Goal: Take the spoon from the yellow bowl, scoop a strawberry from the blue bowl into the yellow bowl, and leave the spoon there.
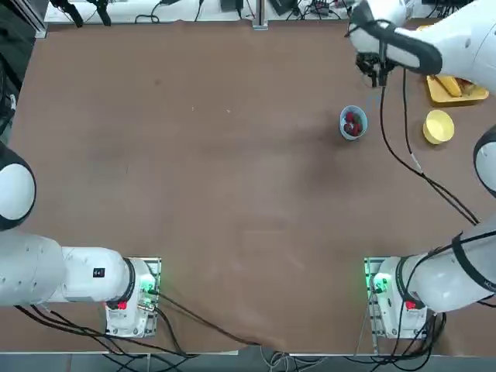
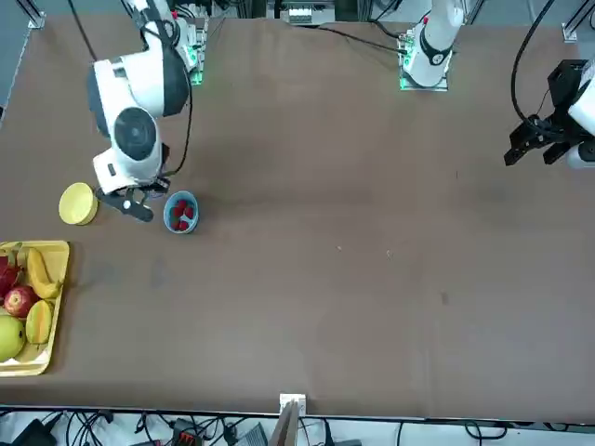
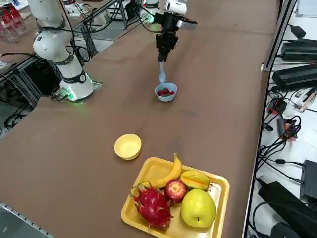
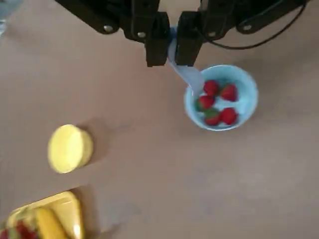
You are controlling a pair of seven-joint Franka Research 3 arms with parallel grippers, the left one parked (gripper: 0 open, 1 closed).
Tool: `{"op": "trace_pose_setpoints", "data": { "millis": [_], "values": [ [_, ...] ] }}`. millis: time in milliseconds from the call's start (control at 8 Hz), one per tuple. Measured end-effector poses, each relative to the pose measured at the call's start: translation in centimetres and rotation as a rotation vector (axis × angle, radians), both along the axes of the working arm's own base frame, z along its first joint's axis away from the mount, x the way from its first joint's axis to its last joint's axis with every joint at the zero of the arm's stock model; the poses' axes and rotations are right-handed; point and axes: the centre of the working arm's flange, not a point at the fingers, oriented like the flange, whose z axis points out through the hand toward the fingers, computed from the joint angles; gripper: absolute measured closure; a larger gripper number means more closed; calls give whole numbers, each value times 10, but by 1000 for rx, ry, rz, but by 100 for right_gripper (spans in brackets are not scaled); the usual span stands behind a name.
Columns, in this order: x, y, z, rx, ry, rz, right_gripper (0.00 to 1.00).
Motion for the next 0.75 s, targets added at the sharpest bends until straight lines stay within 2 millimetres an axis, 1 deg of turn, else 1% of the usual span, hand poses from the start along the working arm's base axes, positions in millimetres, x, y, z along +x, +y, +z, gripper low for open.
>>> {"op": "trace_pose_setpoints", "data": {
  "millis": [250, 375, 500, 750],
  "values": [
    [3, 11, -3, 107, -23, -28, 89],
    [3, 12, -8, 123, -15, 9, 89],
    [0, 10, -17, 138, 3, 75, 89],
    [-4, 0, -33, 169, -7, 160, 89]
  ]
}}
